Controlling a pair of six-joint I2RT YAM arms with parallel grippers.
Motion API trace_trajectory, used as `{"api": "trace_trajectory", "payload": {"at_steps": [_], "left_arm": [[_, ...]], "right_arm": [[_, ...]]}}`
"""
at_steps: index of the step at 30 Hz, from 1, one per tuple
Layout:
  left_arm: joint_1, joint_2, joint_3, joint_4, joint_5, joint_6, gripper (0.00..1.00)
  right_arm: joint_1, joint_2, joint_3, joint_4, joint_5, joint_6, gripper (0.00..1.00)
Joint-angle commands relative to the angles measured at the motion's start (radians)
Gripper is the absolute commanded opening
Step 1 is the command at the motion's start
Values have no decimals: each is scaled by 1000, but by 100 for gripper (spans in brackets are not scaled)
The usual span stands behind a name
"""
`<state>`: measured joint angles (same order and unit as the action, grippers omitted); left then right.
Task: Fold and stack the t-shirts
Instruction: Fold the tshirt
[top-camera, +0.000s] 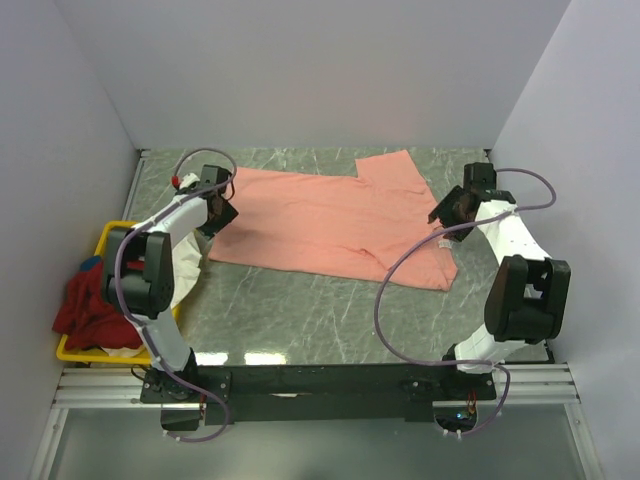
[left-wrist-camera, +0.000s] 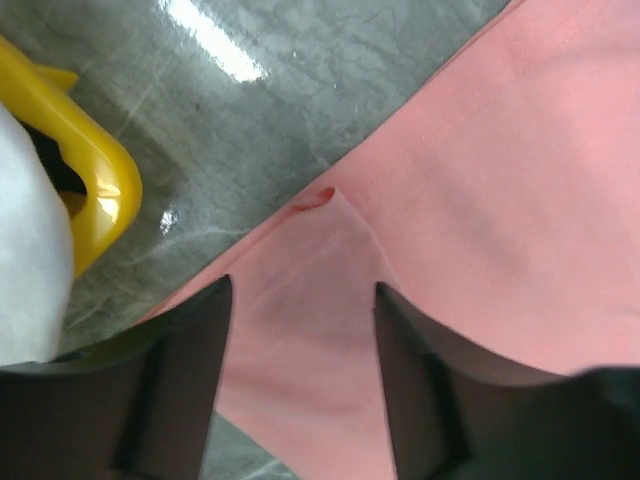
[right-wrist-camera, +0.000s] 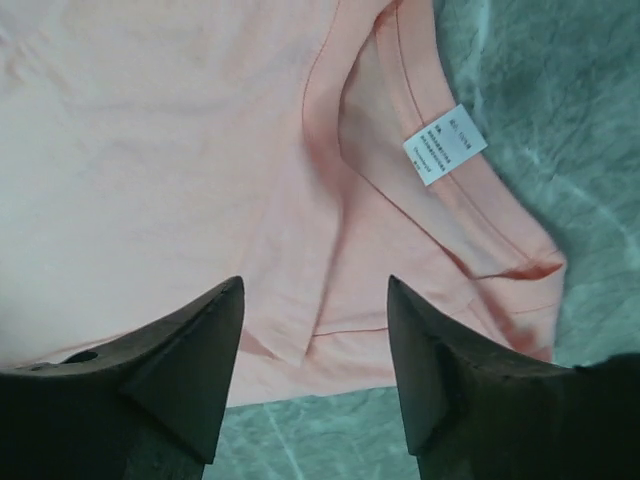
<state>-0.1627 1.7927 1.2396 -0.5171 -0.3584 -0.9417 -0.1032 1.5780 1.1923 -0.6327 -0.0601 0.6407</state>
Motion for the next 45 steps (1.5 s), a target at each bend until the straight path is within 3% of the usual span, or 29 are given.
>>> {"api": "trace_trajectory", "payload": {"at_steps": [1,2,4,15,24,45], "left_arm": [[25,-91,17,55,41,35,66],[25,-108,11,64,55,40,72],[23,-156,-17,83,75,37,75],[-58,-342,-252,213,151,-2,79],[-67,-397,-313,241,162,14,79],[-67,-404,-327,243,168,34,79]], "right_arm": [[-12,11,59,19,-15,-25,68],[-7,-1,50,28,-36,-27,69],[6,-48,-9,77,-43,-21,71],[243,-131,-347,317,-60,80,66],[284,-70,-388,419,-73,131,56],[307,-27,-442,485,-56,171,49]]}}
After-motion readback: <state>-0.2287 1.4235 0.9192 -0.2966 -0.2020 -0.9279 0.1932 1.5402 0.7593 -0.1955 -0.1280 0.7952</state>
